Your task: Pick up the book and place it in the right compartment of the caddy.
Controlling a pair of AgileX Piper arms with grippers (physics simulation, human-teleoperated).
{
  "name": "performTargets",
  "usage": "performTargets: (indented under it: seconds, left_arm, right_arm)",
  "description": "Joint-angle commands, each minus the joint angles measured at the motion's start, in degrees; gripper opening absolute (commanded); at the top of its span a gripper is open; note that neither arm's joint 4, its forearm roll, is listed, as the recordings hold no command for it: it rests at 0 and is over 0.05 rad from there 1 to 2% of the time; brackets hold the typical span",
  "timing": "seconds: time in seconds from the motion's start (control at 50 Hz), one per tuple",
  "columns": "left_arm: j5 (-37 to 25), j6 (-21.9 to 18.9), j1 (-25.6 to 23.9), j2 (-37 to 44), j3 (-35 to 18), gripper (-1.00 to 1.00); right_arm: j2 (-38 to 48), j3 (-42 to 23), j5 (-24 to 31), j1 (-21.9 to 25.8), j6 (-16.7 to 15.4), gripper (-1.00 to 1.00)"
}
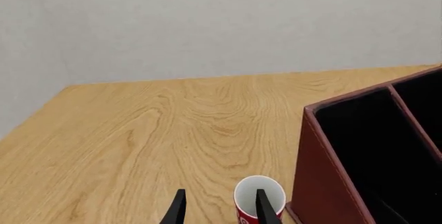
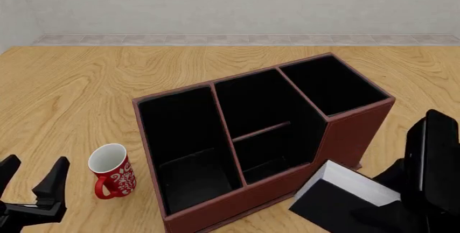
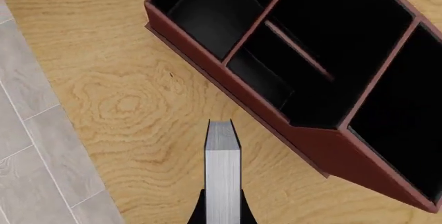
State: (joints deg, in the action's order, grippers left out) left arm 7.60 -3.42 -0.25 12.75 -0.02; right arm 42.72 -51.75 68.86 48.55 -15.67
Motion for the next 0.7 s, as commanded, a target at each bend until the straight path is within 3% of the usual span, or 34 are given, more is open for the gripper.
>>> performTargets:
  seconds: [0.02, 0.22, 0.7]
  left_arm:
    - [-0.02, 0.0, -0.05, -0.1, -0.01, 1.0]
    - [-0.58, 0.04, 0.16, -0.9, -0.21, 1.0]
    - [-0.45, 0.16, -0.07, -0.91, -0.36, 1.0]
  right_arm:
    - [0.09, -4.22, 1.04, -1.53, -2.07, -1.0]
    - [1.34, -7.3, 1.04, -4.41, -6.6, -1.0]
    - [5.17, -18.49, 1.04, -8.08, -10.07, -1.0]
